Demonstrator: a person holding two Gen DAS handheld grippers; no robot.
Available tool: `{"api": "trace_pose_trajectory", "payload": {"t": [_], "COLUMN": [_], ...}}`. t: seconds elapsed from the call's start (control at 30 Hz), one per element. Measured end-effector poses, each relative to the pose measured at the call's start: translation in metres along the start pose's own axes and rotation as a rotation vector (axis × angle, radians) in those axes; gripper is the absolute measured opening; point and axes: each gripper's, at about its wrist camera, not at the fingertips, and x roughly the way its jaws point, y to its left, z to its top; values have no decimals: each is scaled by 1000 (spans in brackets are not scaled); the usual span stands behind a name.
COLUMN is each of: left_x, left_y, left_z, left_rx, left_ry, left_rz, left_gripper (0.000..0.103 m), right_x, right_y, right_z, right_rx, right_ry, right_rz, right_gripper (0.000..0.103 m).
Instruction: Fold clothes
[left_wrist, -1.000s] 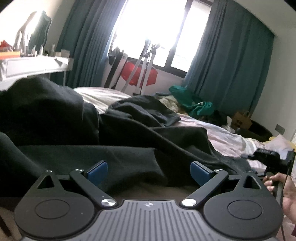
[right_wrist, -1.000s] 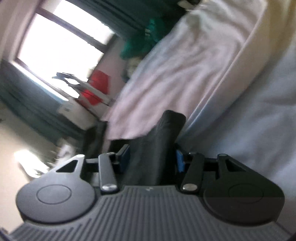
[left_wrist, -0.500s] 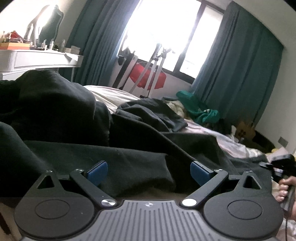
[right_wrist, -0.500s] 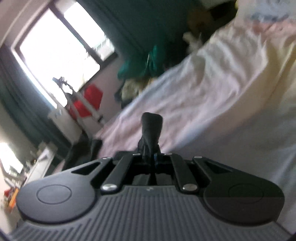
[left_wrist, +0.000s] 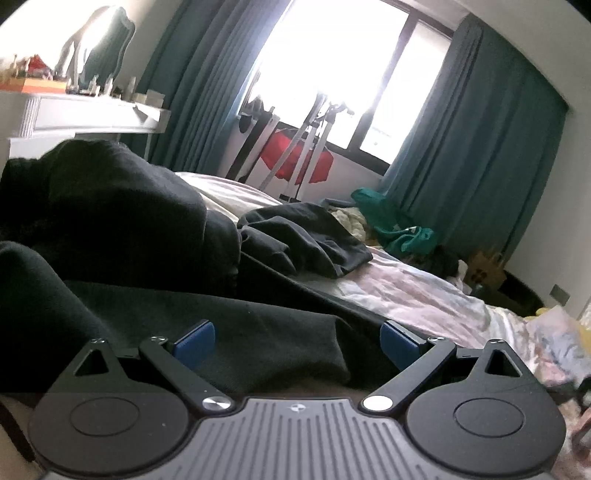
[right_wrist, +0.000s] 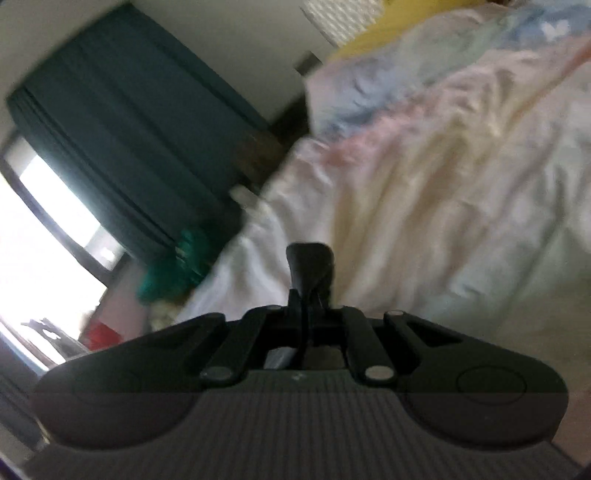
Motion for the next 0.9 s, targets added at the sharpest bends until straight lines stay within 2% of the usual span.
{"api": "trace_pose_trajectory", "payload": {"t": [0.07,0.17,0.33,0.4,0.47,0.5,0.53,0.67,0.8,0.9], "left_x": [1,1,-10,-18,-27,-31,-37,-61,-81,-87], "left_y": [3,8,24,31,38,41,44,63,93,120], "left_z": [1,2,7,10,12,13,13,12,8,5], "left_rx": [-21,-54,-146,-179,-221,-244,-264,-349,-500,-663], "left_ry": [13,32,62,81,104,113,124,172,206,194], "left_rz": [-3,-8,-7,-11,-19,-22,-20,13,34,45], "left_gripper": [98,98,99,99,99,100,101,103,103,103], "right_x": [9,6,-12,-18,-25,-27,-29,-29,-16,-5], "right_y": [-15,-31,-41,-40,-38,-38,-36,-28,-27,-29], "right_z": [-8,-20,-30,-30,-30,-29,-30,-36,-44,-46], "right_rx": [62,191,322,334,356,366,370,353,372,380], "right_ry": [76,147,224,264,298,310,319,369,426,434], "right_rz": [-54,-124,-97,-83,-51,-30,-14,-1,9,4], "right_gripper": [6,9,11,20,41,45,54,70,71,71]}}
